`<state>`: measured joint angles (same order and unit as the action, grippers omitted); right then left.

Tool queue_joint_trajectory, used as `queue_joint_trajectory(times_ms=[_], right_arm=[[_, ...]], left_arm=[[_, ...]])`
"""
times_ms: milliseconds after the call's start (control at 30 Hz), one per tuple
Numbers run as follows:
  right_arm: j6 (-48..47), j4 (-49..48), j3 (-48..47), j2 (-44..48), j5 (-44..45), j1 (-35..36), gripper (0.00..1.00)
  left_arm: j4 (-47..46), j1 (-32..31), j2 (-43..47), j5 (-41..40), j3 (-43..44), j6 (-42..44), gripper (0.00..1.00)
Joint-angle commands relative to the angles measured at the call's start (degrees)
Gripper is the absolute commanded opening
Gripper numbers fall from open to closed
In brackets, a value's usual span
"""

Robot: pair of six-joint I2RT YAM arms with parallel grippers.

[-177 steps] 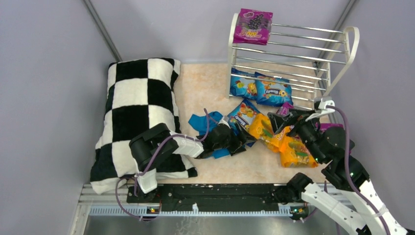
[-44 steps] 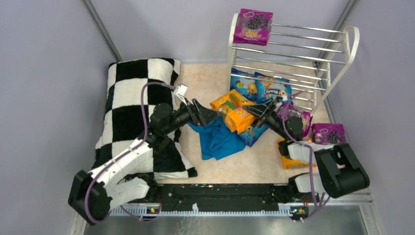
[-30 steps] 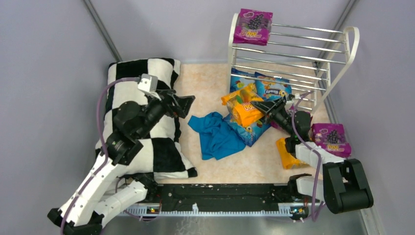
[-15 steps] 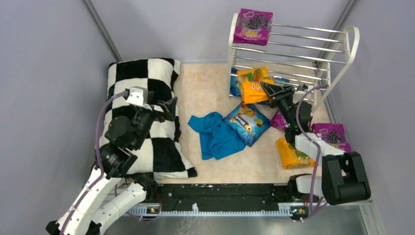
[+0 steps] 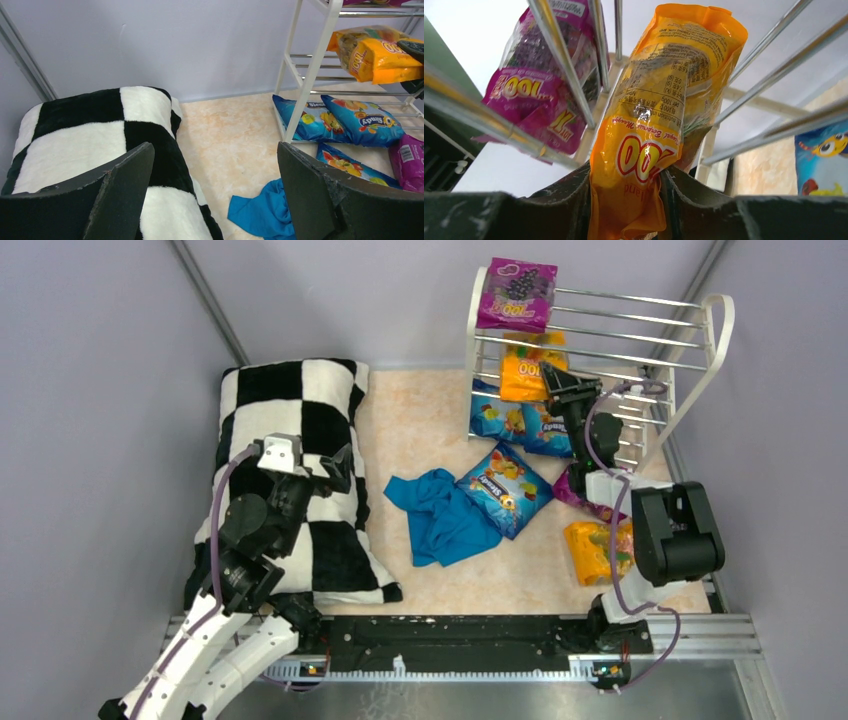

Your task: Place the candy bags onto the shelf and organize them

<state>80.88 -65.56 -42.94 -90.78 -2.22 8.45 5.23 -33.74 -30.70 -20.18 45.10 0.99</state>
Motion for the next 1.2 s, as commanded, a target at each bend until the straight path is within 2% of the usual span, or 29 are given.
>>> queue_joint_trajectory(times_ms=[0,233,467,733,967,1067,1167], right_arm=[[-3.08,-11.63,-7.25,-3.34,4.97,0.49,0.35],[-6.47,-15.05,-11.88,-10.76,9.87,3.36,0.35],[-9.47,-14.9,-17.49,-16.27,12.29,6.55,0.35],[-7.99,-15.82,-18.02,-20.98,13.01,7.78,0.35],[-10.7,-10.85,-16.07,-20.66,11.88,8.42,0.39],[-12.58,-8.13,-14.98,-19.83,13.07,9.06,0.42],[-14.26,-2.95,-14.34,-18.05,14.42,9.38,0.5]], left_arm=[[-3.74,-0.07,-0.59,0.88,-0.61,0.03,0.99],[-4.07,-0.1,-0.94,-0.67,-1.45,0.45,0.99],[-4.02,-0.14,-1.51,1.04,-1.47,-0.1,0.99],[-3.97,-0.11,-1.69,1.18,-1.59,-0.42,0.99],[-3.83,-0.18,-2.18,2.02,-1.59,-0.76,0.99],[-3.74,-0.15,-2.49,2.3,-1.45,-0.82,0.99],[-3.57,-0.1,-2.78,2.26,-1.46,-0.82,0.99]])
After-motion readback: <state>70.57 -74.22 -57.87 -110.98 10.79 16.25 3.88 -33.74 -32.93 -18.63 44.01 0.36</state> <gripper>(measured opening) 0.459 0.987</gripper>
